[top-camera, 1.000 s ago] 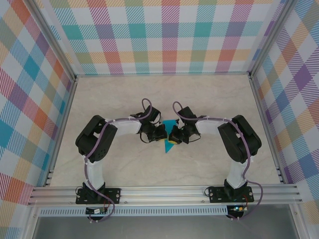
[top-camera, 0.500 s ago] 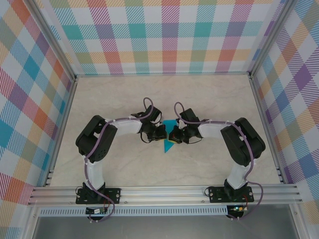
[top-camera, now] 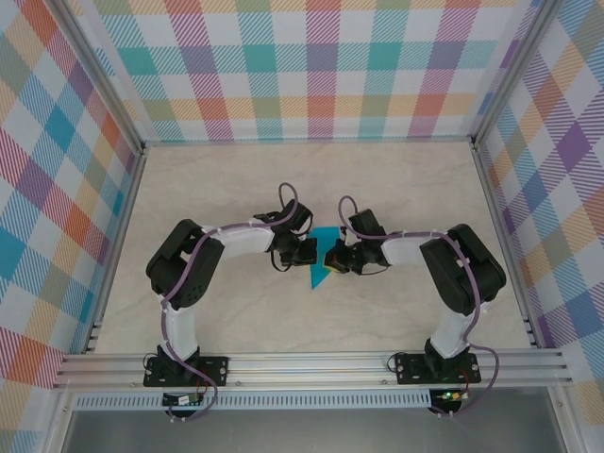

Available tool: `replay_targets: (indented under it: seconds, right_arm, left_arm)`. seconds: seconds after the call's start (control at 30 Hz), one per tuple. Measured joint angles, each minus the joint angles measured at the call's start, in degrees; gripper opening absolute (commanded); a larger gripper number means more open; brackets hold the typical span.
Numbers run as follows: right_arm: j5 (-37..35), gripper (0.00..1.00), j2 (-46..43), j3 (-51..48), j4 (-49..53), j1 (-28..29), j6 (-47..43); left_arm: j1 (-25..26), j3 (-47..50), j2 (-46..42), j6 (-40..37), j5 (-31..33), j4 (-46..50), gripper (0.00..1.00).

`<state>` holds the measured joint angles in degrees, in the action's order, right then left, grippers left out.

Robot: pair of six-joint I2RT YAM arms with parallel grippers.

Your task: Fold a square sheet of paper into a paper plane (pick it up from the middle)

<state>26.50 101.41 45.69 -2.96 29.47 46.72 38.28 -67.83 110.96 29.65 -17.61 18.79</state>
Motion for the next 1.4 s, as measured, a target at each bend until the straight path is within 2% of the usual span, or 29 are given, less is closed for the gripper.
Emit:
replay_targets:
  seconds: [0.47,0.67,0.93,1.13,1.4]
  right_arm:
    - [-2.4,0.0,-0.1,0.3,1.1,-2.4,-0.1]
    - [-2.4,0.0,-0.1,0.4,1.5,-5.6,-1.2]
    - [-8.0,0.0,-5.2,1.8,6.6,-6.5,-2.4]
    - [-5.9,0.0,-12.3,-3.0,2.3,-1.3,2.1]
    - [-3.7,0.0,-11.1,-7.2,-2.4,7.1,10.1]
  left_arm:
    - [0.3,-0.2,0.0,-0.8,0.8,0.4,0.0]
    - [0.3,0.0,0.0,-0.8,0.8,0.3,0.0]
    - [0.3,0.1,0.0,-0.7,0.7,0.0,0.0]
    - [0.3,0.1,0.0,-0.5,0.6,-0.1,0.0]
    - [0.3,0.1,0.0,0.3,0.6,-0.3,0.0]
